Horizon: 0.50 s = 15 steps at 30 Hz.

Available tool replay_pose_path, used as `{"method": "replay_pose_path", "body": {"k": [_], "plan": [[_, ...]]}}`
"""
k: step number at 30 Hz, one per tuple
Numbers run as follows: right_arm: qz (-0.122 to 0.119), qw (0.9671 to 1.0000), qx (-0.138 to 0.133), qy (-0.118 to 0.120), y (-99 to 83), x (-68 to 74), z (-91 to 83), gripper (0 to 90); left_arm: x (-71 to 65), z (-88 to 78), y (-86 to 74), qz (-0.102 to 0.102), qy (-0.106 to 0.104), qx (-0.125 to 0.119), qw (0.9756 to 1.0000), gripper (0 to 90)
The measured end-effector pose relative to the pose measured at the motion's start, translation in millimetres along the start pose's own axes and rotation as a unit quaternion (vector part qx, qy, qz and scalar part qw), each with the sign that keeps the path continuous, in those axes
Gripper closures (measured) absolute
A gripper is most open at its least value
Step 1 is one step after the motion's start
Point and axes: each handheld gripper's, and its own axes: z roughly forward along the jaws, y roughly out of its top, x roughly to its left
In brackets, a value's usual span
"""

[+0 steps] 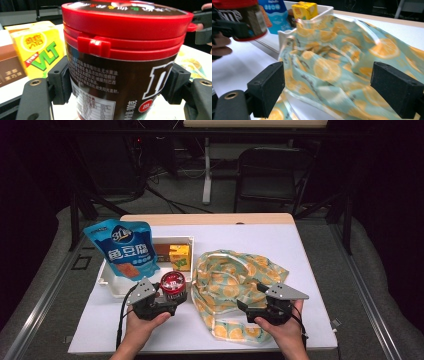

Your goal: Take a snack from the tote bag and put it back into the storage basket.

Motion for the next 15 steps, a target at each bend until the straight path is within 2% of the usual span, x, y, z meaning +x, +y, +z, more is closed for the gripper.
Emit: {"method": "replay_pose_path", "body": {"k": [5,7,10,11,12,15], "plan": [[0.009,0.9998,0.000,-0.016,-5.2,-11.5,-7.5,12.2,6.7,-7.2,0.7,-0.005,0.011,-0.003,0.9999,25.9],[0.012,0.9997,0.001,-0.019,-7.8,-15.1,-10.2,12.2,9.4,-9.4,0.1,-0.008,0.020,-0.008,0.9997,25.9],[0.016,0.9996,0.007,-0.022,-12.0,-19.8,-13.5,12.1,15.1,-13.8,0.0,-0.011,0.024,-0.008,0.9996,25.9],[0.019,0.9995,0.006,-0.024,-13.2,-21.1,-14.2,12.1,16.2,-14.9,-0.1,-0.014,0.034,-0.011,0.9993,25.9],[0.020,0.9994,0.006,-0.027,-14.3,-22.5,-14.8,12.0,18.7,-16.9,0.2,-0.014,0.030,-0.009,0.9994,25.9],[0.026,0.9992,0.006,-0.028,-15.8,-26.5,-16.1,11.6,24.6,-21.9,0.2,-0.018,0.039,-0.010,0.9990,25.9]]}}
